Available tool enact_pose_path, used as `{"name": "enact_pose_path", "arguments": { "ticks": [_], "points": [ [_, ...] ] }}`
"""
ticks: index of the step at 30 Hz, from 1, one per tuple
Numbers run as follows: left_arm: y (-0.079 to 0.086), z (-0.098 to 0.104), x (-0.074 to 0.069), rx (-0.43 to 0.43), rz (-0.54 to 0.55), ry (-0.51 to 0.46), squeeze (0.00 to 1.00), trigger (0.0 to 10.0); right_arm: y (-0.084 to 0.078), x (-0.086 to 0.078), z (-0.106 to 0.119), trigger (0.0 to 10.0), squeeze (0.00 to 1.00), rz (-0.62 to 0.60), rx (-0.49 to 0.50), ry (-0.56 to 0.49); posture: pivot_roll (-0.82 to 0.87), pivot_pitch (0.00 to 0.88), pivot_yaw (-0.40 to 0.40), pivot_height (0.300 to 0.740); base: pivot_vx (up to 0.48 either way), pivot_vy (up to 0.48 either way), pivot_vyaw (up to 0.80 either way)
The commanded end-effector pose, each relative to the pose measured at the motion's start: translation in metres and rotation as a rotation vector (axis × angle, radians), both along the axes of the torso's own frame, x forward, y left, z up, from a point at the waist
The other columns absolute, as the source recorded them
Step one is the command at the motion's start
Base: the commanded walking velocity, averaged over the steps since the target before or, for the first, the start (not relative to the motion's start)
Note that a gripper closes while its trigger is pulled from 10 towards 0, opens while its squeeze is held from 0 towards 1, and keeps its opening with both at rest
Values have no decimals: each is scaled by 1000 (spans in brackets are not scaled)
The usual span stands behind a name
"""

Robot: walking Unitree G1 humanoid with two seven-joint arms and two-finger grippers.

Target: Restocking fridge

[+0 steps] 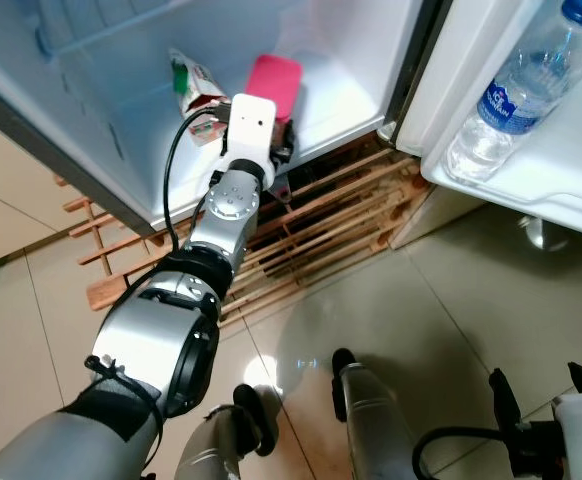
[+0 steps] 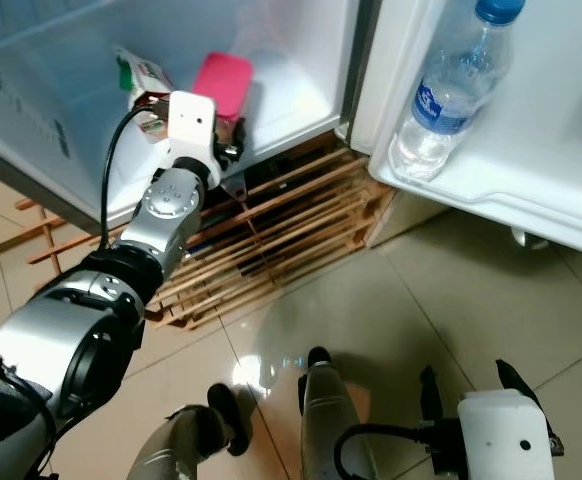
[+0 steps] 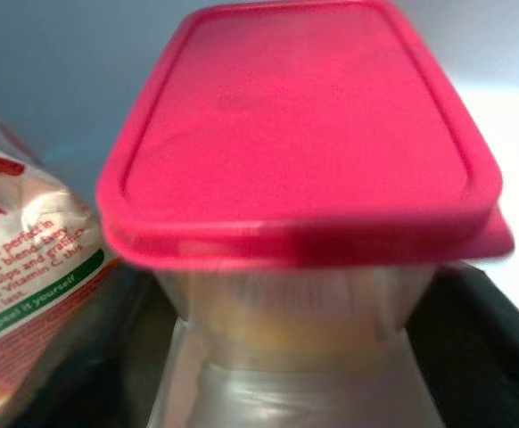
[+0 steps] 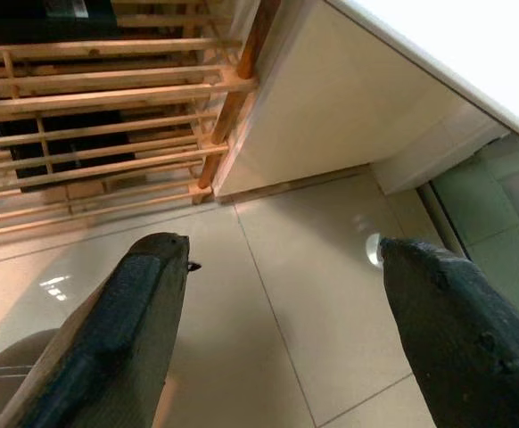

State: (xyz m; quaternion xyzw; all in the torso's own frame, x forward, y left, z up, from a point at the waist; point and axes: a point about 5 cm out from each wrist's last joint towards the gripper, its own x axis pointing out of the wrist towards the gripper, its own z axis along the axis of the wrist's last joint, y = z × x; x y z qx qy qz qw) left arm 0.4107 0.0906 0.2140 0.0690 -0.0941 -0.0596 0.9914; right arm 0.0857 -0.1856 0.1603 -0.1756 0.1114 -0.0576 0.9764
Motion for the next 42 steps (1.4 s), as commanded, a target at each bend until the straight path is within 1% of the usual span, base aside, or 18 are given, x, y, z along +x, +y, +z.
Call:
{"name": "enact_pose_path", "arguments": {
  "ticks": [1, 3, 7, 9, 13, 17, 18, 19, 25, 28, 29, 34, 35, 36, 37, 38, 39, 42],
  "points": [
    [6, 1, 1, 16, 35, -3, 1000, 10000, 2, -1, 3, 10000, 0, -6, 1, -4, -541, 427, 80, 736, 0, 0, 0],
    [6, 4, 2, 20, 39, -18, 1000, 10000, 3, -1, 3, 10000, 0, -6, 2, -5, -538, 424, 81, 736, 0, 0, 0],
    [6, 34, 4, 124, 59, -168, 1000, 10000, 4, 1, 3, 10000, 0, -3, 6, -8, -522, 414, 88, 736, 0, 0, 0],
    [3, 43, 4, 133, 51, -204, 1000, 10000, 5, 4, 2, 10000, 0, -1, 10, -8, -510, 407, 92, 736, 0, 0, 0],
    [-3, 48, 3, 86, 17, -210, 1000, 10000, 7, 11, -1, 10000, 0, 11, 11, -19, -499, 387, 102, 736, 0, 0, 0],
    [-7, 44, 4, 7, -22, -161, 1000, 10000, 6, 16, -4, 10000, 0, 10, 11, -30, -480, 360, 114, 736, 0, 0, 0],
    [-9, 41, 4, -10, -42, -141, 745, 10000, 6, 19, -5, 10000, 0, 10, 11, -35, -472, 348, 119, 736, 0, 0, 0],
    [-15, 32, 2, -50, -94, -103, 0, 10000, 6, 25, -8, 10000, 0, 12, 13, -48, -454, 323, 127, 736, 0, 0, 0],
    [-34, 5, -7, -127, -245, -17, 0, 10000, 7, 45, -12, 10000, 0, 30, 15, -93, -408, 251, 146, 736, 0, 0, 0],
    [-38, 0, -15, -149, -316, -60, 0, 10000, 8, 61, -14, 10000, 0, 40, 19, -133, -367, 184, 159, 736, 0, 0, 0],
    [-38, 0, -15, -149, -316, -60, 0, 10000, 8, 61, -14, 10000, 0, 40, 19, -133, -367, 184, 159, 736, 0, 0, 0],
    [-26, 20, -34, -83, -380, -272, 0, 10000, 11, 89, -15, 10000, 0, 55, 31, -206, -318, 101, 174, 736, 0, 0, 0],
    [-16, 32, -56, -30, -410, -427, 0, 10000, 12, 99, -11, 10000, 0, 55, 26, -255, -301, 76, 180, 736, 0, 0, 0],
    [-16, 32, -56, -30, -410, -427, 0, 10000, 12, 99, -11, 10000, 0, 55, 26, -255, -301, 76, 180, 736, 0, 0, 0],
    [-14, 32, -64, -3, -430, -471, 0, 10000, 12, 104, -10, 10000, 0, 47, 24, -274, -283, 48, 180, 736, 0, 0, 0],
    [-9, 22, -77, 0, -445, -444, 0, 10000, 9, 115, -8, 10000, 0, 34, 33, -301, -251, 20, 173, 736, 0, 0, 0],
    [-9, 22, -77, 0, -445, -444, 0, 10000, 9, 115, -8, 10000, 0, 34, 33, -301, -251, 20, 173, 736, 0, 0, 0],
    [0, 3, -86, 5, -413, -352, 0, 10000, 7, 132, -9, 10000, 0, 35, 46, -327, -214, 0, 162, 736, 0, 0, 0]
  ]
}}
